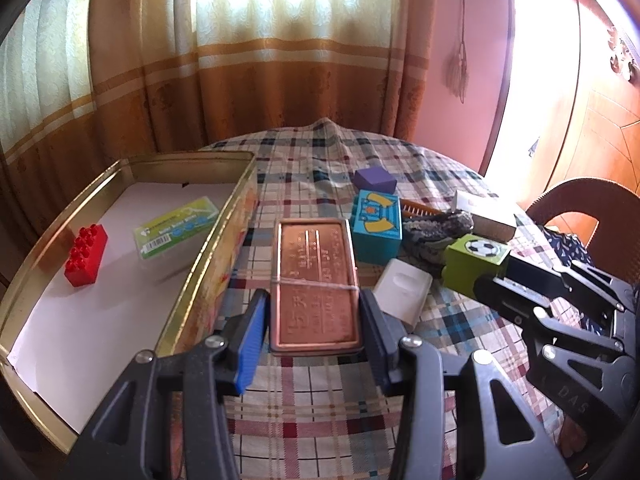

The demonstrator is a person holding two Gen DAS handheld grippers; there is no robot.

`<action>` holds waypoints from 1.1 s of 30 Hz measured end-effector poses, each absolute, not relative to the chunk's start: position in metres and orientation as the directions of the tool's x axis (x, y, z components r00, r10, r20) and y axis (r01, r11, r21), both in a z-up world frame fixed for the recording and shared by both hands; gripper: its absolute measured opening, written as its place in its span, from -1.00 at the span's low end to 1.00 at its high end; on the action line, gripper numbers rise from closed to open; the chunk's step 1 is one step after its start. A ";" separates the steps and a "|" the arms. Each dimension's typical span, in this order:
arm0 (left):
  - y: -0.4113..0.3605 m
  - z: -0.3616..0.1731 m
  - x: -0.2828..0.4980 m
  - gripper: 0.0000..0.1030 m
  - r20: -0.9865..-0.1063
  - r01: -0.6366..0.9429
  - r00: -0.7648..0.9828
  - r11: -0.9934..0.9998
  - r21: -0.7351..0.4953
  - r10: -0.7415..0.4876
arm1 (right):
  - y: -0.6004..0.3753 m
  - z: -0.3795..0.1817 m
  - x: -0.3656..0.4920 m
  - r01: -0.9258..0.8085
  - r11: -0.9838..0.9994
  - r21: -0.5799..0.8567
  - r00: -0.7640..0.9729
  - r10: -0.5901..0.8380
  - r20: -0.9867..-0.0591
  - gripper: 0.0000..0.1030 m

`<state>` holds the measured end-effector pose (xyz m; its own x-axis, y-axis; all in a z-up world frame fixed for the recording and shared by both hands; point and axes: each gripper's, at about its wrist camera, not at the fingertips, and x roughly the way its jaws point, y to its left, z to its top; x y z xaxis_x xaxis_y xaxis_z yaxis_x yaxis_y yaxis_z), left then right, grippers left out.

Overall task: Organize rigid objects
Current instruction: 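Lift the copper box with the left gripper while the right gripper lifts the soccer block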

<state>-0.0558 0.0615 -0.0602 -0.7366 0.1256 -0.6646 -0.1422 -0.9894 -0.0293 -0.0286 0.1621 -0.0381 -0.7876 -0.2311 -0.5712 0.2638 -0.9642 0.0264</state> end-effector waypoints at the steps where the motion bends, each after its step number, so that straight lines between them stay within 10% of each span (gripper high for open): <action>1: 0.062 -0.060 -0.055 -0.14 -0.662 -0.141 -0.739 -0.990 -0.027 0.123 | 0.162 -0.038 -0.028 0.264 -0.964 0.028 -0.789 -0.233 -0.568 -0.34; 33: 0.058 -0.050 -0.043 -0.14 -0.597 -0.107 -0.797 -0.994 -0.008 0.090 | 0.169 -0.031 -0.019 0.256 -0.966 0.035 -0.822 -0.237 -0.518 -0.34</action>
